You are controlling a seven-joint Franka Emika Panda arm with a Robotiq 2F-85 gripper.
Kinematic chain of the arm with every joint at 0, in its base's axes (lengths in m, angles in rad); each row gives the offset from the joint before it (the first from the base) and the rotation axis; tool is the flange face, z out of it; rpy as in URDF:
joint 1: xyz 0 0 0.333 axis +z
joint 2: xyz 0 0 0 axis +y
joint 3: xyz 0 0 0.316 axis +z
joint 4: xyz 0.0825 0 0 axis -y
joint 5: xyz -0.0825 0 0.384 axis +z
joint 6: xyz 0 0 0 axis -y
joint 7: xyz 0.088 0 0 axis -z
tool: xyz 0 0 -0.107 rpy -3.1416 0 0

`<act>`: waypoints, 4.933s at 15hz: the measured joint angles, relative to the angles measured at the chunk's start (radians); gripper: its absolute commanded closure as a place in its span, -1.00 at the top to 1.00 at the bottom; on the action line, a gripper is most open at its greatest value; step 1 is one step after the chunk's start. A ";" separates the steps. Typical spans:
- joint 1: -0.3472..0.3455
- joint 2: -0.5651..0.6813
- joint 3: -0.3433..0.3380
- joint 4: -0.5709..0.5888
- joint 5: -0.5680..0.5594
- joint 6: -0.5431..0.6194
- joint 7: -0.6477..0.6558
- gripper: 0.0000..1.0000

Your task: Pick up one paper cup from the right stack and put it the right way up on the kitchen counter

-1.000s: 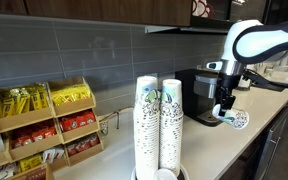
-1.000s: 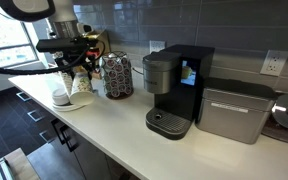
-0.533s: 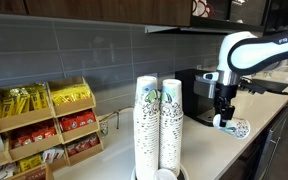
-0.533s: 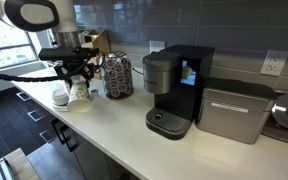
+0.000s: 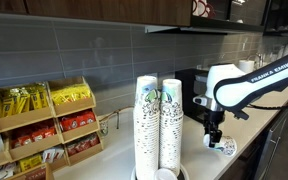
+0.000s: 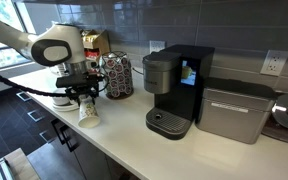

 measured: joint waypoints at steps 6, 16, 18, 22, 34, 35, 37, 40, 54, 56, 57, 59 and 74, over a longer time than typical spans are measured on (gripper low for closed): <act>0.000 0.096 0.012 -0.004 0.000 0.128 0.000 0.56; 0.000 0.142 0.023 -0.001 0.000 0.161 -0.003 1.00; 0.000 0.145 0.023 0.000 0.000 0.161 -0.003 1.00; -0.001 0.147 0.023 0.008 0.000 0.161 -0.003 1.00; -0.128 0.003 -0.093 0.072 0.070 -0.132 0.122 1.00; -0.137 -0.003 -0.107 0.072 0.092 -0.155 0.132 1.00; -0.153 -0.008 -0.137 0.071 0.139 -0.192 0.150 1.00; -0.171 -0.006 -0.178 0.059 0.224 -0.226 0.168 1.00; -0.193 0.050 -0.236 -0.024 0.609 -0.232 0.158 0.95; -0.196 0.056 -0.236 -0.029 0.644 -0.232 0.150 0.80; -0.198 0.059 -0.236 -0.031 0.657 -0.232 0.147 0.61; -0.201 0.065 -0.236 -0.033 0.682 -0.232 0.139 0.31; -0.210 0.048 -0.175 -0.019 0.728 -0.233 0.083 -0.82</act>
